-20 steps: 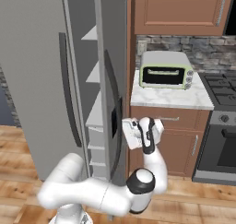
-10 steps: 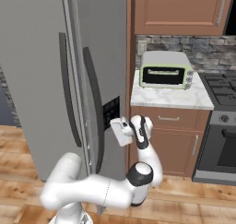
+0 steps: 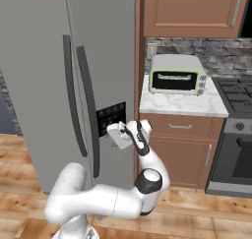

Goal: The ice cube tray has been filled with water. Take the tray and place it in the freezer to make ice. Close the freezer door after placing the tray.

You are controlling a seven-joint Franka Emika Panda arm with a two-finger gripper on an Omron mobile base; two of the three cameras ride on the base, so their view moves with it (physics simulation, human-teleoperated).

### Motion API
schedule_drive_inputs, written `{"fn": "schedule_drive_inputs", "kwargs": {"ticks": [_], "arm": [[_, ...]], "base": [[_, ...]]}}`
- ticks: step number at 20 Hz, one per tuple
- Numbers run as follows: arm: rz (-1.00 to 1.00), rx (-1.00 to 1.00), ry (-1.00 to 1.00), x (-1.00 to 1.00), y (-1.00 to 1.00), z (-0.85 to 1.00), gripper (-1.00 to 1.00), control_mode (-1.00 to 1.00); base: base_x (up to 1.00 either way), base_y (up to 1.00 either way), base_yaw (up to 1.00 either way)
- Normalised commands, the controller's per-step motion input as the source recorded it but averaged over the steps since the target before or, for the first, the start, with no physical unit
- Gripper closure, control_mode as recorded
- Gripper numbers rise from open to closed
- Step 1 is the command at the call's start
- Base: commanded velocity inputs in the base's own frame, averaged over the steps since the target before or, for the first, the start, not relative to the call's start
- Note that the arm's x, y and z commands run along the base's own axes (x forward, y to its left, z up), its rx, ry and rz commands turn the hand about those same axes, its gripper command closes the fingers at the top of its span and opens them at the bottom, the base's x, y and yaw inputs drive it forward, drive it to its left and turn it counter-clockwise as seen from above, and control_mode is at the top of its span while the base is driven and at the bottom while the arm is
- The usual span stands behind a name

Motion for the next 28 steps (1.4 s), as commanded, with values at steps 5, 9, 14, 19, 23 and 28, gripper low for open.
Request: {"fn": "schedule_drive_inputs", "kwargs": {"ticks": [5, 9, 14, 19, 23, 28], "arm": [[-0.26, -0.01, -0.32, 0.06, 0.54, -0.01, -1.00, -1.00], [-0.43, -0.09, -0.26, 0.22, 0.46, -0.13, -1.00, -1.00], [-0.57, -0.15, -0.15, 0.58, 0.39, -0.22, -1.00, -1.00], [-0.62, -0.16, -0.05, 0.97, 0.29, -0.21, -1.00, -1.00], [-0.58, -0.13, 0.01, 1.00, 0.08, -0.09, -1.00, -1.00], [-0.43, -0.03, 0.23, 1.00, -0.01, 0.00, -1.00, -1.00]], "base": [[0.00, 0.00, 0.00], [0.00, 0.00, 0.00], [0.00, 0.00, 0.00], [0.00, 0.00, 0.00], [0.00, 0.00, 0.00], [0.00, 0.00, 0.00]]}}
